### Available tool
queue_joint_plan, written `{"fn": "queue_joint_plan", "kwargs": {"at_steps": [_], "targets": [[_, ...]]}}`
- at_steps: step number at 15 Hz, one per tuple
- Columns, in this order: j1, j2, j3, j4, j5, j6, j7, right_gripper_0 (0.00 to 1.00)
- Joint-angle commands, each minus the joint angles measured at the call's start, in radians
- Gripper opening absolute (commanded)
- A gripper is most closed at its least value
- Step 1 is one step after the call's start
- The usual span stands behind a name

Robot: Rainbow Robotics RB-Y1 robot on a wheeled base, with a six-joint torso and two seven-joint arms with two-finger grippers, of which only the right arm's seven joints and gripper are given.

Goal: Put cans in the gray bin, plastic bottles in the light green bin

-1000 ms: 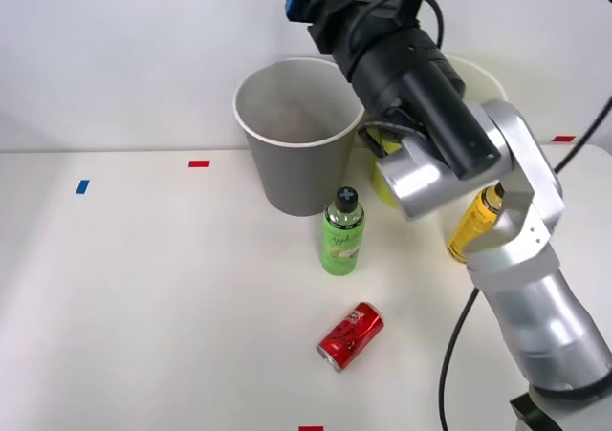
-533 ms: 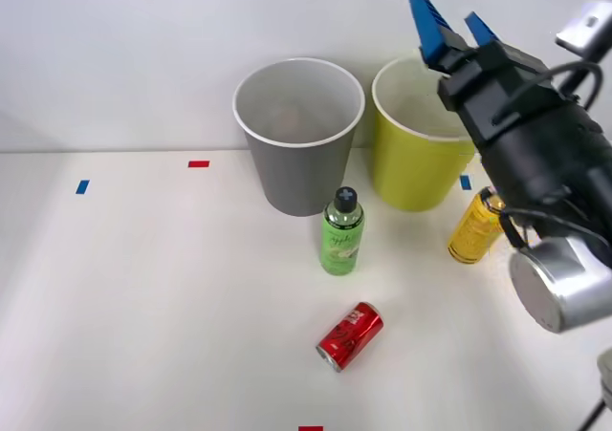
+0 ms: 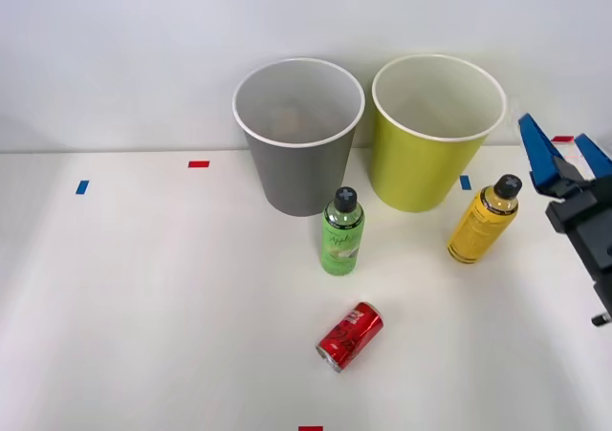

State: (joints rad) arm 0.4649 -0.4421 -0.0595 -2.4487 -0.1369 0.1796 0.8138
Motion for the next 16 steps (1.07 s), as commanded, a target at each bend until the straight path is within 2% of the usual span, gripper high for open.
{"fn": "queue_joint_plan", "kwargs": {"at_steps": [1,5,10,12,16], "targets": [[0.106,0.0,-0.043,-0.001,0.048,-0.015,0.004,0.9],[0.163,0.023,-0.066,-0.001,0.117,-0.015,0.01,0.9],[0.207,0.12,-0.066,-0.001,0.211,-0.002,0.019,0.9],[0.219,0.151,-0.051,0.054,0.273,-0.02,0.031,0.9],[0.25,0.253,-0.029,0.212,0.379,-0.242,0.053,0.9]]}}
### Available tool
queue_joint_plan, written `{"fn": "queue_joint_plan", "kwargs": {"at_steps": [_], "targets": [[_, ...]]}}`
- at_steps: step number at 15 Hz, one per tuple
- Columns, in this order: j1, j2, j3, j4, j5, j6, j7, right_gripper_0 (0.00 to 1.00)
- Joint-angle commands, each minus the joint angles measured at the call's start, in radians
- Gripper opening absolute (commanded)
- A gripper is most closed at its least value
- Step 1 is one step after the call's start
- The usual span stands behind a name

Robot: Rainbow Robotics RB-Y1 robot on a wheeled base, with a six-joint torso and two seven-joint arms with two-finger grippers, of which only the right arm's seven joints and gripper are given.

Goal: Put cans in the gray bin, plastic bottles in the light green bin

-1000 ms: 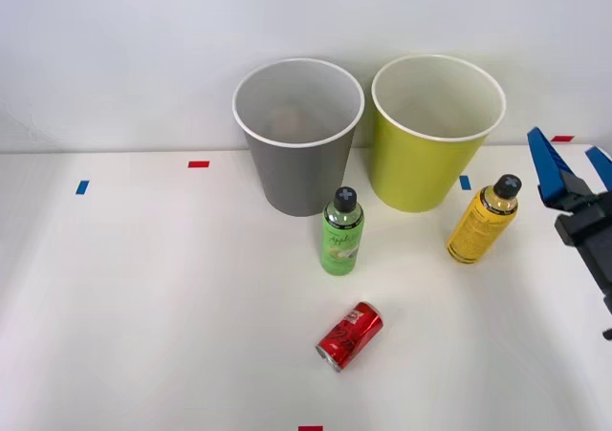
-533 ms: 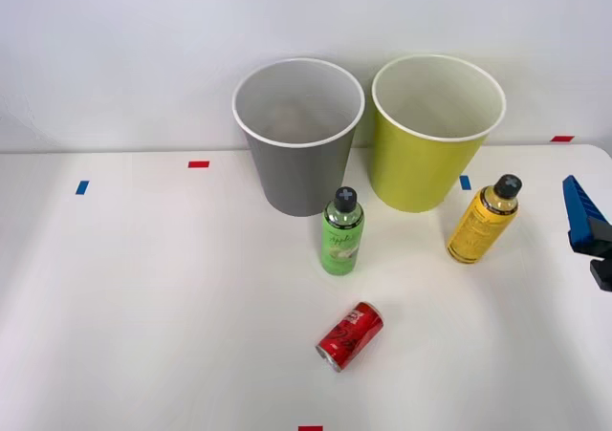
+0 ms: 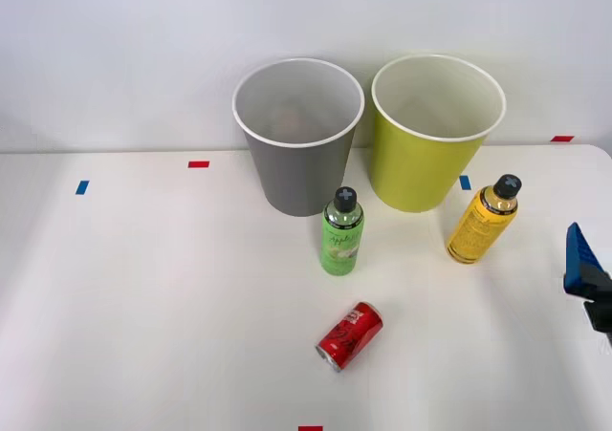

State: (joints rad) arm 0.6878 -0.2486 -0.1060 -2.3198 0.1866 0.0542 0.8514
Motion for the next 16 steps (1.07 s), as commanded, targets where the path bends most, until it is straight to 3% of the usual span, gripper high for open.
{"fn": "queue_joint_plan", "kwargs": {"at_steps": [1,4,8,13,16], "targets": [[0.055,0.068,0.032,0.1,0.073,-0.157,0.034,0.9],[0.136,0.075,0.094,0.108,0.077,-0.221,0.229,0.9],[0.191,0.074,0.172,0.108,0.077,-0.235,0.376,0.9],[0.285,0.075,0.256,0.112,0.059,-0.263,0.439,0.9],[0.302,0.094,0.266,0.226,0.022,-0.459,0.439,0.9]]}}
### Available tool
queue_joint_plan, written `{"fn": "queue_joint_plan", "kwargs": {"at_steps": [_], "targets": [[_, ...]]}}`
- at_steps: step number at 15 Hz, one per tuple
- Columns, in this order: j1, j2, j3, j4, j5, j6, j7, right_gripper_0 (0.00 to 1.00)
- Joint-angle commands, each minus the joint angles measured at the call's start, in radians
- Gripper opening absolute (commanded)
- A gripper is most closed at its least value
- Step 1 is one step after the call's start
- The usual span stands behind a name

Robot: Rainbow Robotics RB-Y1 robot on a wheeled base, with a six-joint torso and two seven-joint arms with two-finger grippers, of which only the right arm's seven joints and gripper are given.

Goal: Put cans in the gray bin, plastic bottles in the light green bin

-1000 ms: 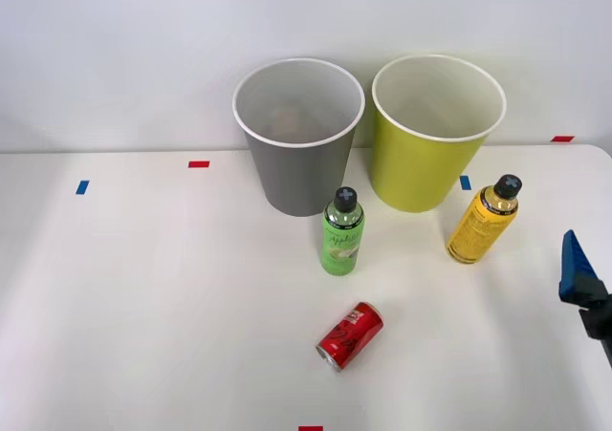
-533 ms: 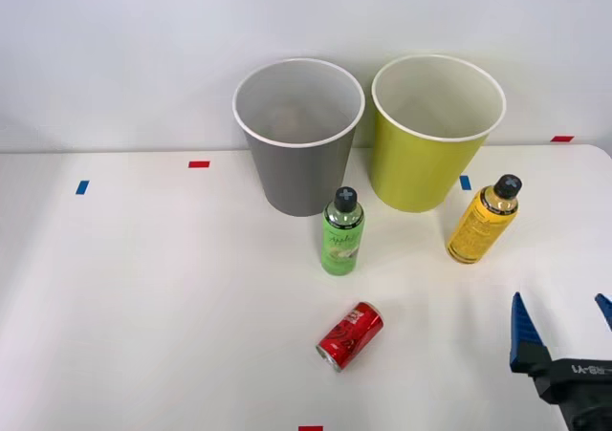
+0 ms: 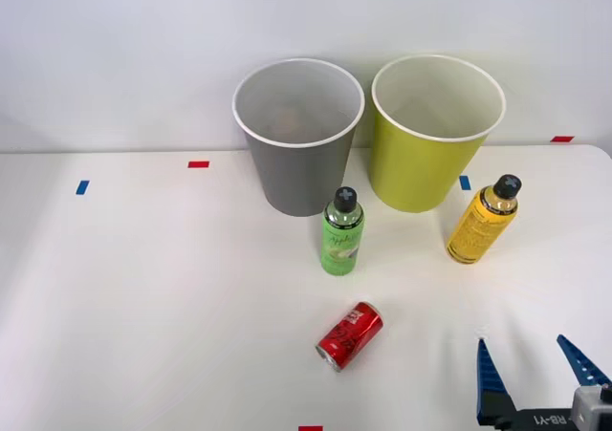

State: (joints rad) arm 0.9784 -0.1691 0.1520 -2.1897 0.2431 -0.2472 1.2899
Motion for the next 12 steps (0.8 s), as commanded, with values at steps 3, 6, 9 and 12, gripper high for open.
{"fn": "queue_joint_plan", "kwargs": {"at_steps": [3,6,9,12], "targets": [[0.013,0.025,0.026,0.232,-0.056,-0.377,0.019,0.9],[0.013,0.036,0.038,0.315,-0.059,-0.491,0.089,0.9],[0.029,0.014,0.089,0.326,-0.169,-0.503,0.252,0.9],[0.048,-0.01,0.127,0.327,-0.257,-0.512,0.353,0.9]]}}
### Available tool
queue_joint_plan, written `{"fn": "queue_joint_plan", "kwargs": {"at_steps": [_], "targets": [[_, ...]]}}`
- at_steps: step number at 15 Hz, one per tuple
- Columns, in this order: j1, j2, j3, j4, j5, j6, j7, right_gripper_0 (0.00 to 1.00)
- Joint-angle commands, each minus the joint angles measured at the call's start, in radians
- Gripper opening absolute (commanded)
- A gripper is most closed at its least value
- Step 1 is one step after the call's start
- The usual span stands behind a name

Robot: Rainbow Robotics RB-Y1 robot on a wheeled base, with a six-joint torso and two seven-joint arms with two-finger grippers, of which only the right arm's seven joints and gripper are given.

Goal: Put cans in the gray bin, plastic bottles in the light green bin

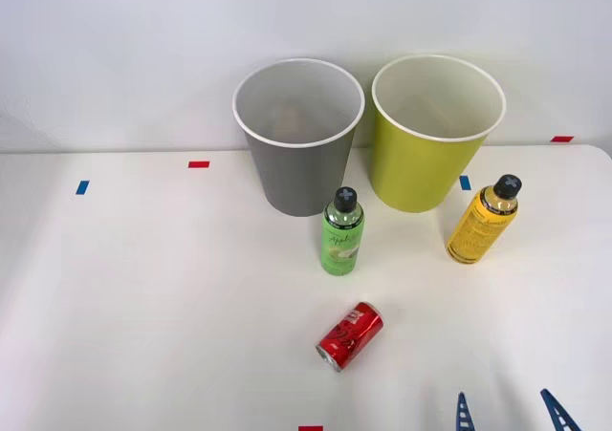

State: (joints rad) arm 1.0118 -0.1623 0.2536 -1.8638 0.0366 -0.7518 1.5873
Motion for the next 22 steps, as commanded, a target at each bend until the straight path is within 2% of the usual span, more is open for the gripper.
{"fn": "queue_joint_plan", "kwargs": {"at_steps": [1,22], "targets": [[0.019,-0.016,0.03,0.002,-0.05,-0.009,0.062,0.9],[0.019,0.0,0.03,0.002,-0.052,-0.011,0.068,0.9]]}}
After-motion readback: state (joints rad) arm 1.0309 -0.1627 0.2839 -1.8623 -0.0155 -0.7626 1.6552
